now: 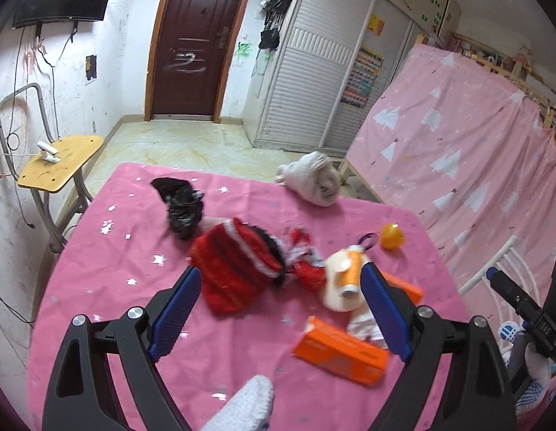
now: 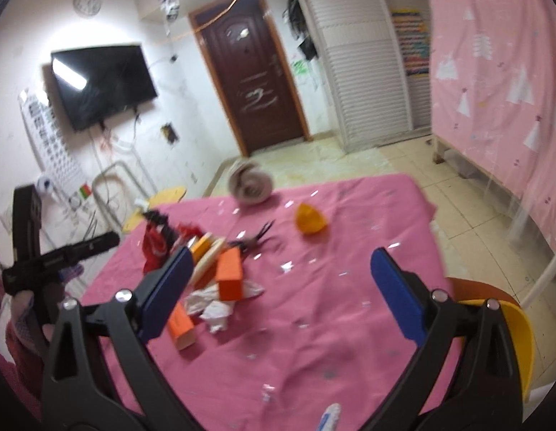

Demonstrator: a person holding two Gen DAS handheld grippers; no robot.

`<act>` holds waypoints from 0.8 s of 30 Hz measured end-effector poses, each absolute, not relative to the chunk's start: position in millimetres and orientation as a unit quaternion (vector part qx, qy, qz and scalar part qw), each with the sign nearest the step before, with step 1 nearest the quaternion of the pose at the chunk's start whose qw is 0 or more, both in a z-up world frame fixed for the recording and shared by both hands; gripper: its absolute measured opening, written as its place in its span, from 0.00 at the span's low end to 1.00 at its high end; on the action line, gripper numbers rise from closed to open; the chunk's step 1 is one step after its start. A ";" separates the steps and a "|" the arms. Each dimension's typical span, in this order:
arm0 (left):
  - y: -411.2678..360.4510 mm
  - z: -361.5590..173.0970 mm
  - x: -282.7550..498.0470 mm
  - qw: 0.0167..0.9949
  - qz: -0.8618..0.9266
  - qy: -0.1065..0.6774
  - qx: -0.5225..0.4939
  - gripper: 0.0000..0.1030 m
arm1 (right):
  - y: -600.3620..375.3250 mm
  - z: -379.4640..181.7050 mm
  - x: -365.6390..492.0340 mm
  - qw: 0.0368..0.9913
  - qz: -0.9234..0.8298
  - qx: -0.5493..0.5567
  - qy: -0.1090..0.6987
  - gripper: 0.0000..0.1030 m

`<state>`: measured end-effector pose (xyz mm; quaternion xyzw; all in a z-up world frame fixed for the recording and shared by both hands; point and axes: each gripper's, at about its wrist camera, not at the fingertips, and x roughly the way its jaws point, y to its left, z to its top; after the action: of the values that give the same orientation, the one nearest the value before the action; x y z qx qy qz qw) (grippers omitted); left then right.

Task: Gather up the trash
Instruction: 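Move both grippers back over the table toward the remaining items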

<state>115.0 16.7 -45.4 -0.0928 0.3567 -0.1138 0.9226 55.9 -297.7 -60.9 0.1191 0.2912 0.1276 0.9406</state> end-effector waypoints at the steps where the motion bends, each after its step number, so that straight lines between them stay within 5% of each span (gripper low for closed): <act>1: 19.9 -47.6 116.6 0.923 -0.108 0.360 -0.086 0.79 | -287.8 -64.7 61.5 0.938 0.134 0.109 0.302 0.93; 14: 67.9 -75.8 121.4 0.915 -0.067 0.398 -0.013 0.80 | -219.5 -71.5 88.1 0.920 0.183 0.045 0.345 0.93; 24: 33.2 -62.3 156.0 0.911 -0.117 0.391 0.057 0.80 | -199.3 -77.8 89.9 0.909 0.201 0.035 0.364 0.92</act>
<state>156.0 33.2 -62.3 0.0569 0.3913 -0.1166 0.9111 89.9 -199.3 -77.8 0.0346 0.3638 0.2013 0.9088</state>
